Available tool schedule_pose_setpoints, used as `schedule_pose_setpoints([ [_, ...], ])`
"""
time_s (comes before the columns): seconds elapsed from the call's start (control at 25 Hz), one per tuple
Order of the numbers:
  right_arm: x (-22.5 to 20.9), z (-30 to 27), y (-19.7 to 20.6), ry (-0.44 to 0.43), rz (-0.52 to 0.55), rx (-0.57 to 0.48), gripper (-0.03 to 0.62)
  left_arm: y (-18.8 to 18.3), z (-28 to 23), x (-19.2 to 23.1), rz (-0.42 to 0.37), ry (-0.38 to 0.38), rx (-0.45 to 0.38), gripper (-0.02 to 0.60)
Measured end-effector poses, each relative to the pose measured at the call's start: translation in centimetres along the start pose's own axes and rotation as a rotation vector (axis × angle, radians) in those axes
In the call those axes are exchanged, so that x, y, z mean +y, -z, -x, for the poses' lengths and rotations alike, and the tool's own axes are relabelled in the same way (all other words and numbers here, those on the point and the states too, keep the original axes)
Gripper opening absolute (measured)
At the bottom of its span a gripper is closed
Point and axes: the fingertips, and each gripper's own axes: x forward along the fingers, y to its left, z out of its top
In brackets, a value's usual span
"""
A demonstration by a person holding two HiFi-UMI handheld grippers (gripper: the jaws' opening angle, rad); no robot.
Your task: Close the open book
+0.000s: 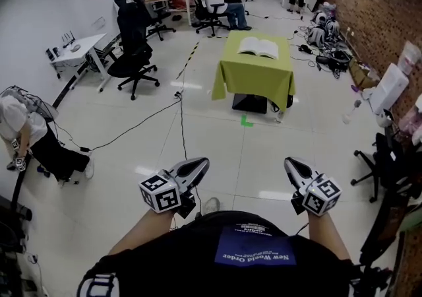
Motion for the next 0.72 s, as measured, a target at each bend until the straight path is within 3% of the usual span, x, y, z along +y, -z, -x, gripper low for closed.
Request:
schedule_pose_setpoints([
  [0.24,-5.8,-6.7,-3.6,0.085,0.05,-0.02,-0.017,-3.9,-7.1,7.8,-0.035,0.093,0.02,0.003],
  [0.52,-12.2,-15.5,-6.6,0.209,0.012,-0.073,-0.017,-10.2,-13.1,18.3,-0.122,0.173,0.06,0.003],
  [0.72,-16.0,-20.7,-8.4,0.21,0.008,-0.068,-0.017,-13.7,-17.7,23.1,-0.115,0.195,0.052,0.003],
])
